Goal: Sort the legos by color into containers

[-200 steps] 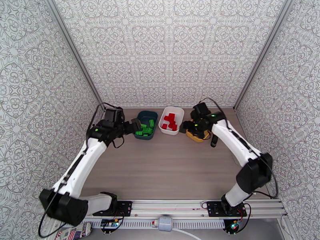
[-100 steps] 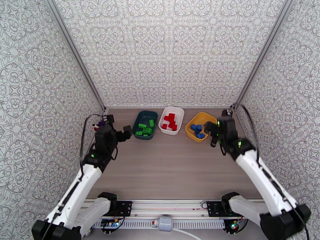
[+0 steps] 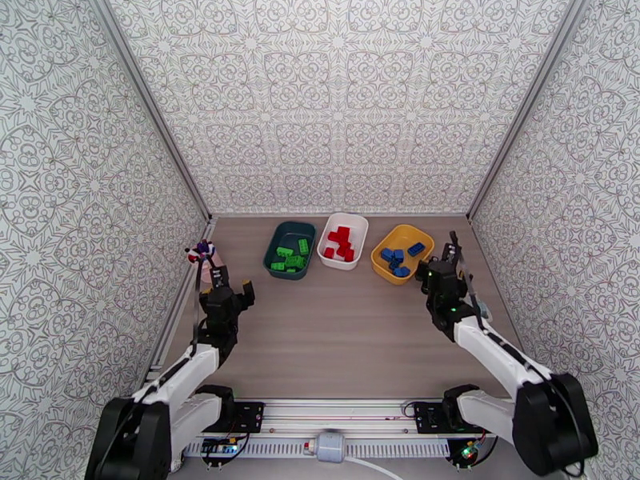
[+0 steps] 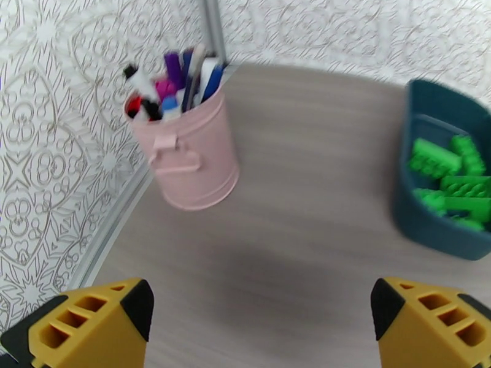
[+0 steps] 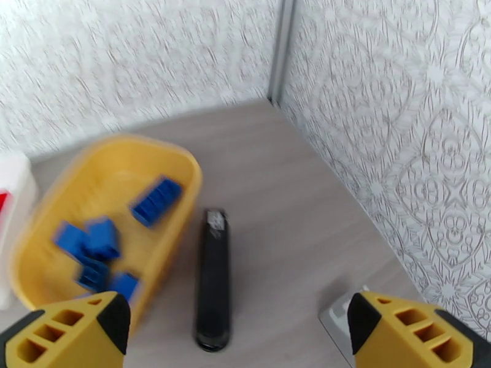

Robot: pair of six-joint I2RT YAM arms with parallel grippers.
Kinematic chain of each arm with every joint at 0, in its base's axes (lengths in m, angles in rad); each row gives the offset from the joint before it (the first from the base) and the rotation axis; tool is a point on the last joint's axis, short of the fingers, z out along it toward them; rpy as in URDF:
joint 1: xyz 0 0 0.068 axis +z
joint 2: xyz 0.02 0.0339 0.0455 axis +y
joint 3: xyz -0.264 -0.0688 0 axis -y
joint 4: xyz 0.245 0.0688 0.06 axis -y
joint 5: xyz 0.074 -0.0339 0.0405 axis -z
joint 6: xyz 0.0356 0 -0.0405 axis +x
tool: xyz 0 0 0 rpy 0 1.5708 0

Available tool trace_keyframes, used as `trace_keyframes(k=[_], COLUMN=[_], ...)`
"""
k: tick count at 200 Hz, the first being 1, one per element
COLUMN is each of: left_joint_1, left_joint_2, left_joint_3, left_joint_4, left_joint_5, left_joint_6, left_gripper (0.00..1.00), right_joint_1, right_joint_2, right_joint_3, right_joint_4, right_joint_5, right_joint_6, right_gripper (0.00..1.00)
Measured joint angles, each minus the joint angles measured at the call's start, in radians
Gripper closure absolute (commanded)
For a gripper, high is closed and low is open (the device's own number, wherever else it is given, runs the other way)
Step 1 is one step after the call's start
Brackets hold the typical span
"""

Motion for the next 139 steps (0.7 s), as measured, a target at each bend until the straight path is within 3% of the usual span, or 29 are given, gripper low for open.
trace_keyframes(k=[43, 91, 139], left_joint_1=[0.048, 0.074, 0.094], left_joint_2=[0.211, 0.399, 0.422], left_joint_3=[0.010, 0.019, 0.045], left_joint_4=[0.251, 0.497, 0.525], left_joint_5=[0.039, 0.097, 0.135], left_joint_6=[0.038, 0.074, 0.077], left_gripper=[0.01, 0.01, 0.01], right_joint_1=[-0.030, -0.068, -0.099], right_joint_2=[0.144, 0.189, 0.244], right_joint_3=[-0.071, -0.128, -0.138], right_joint_4=[0.226, 0.484, 0.529], right_joint_5=[-0.016, -0.093, -0.190], right_joint_6=[-0.064, -0.140, -0.165], right_gripper=[0.01, 0.01, 0.01])
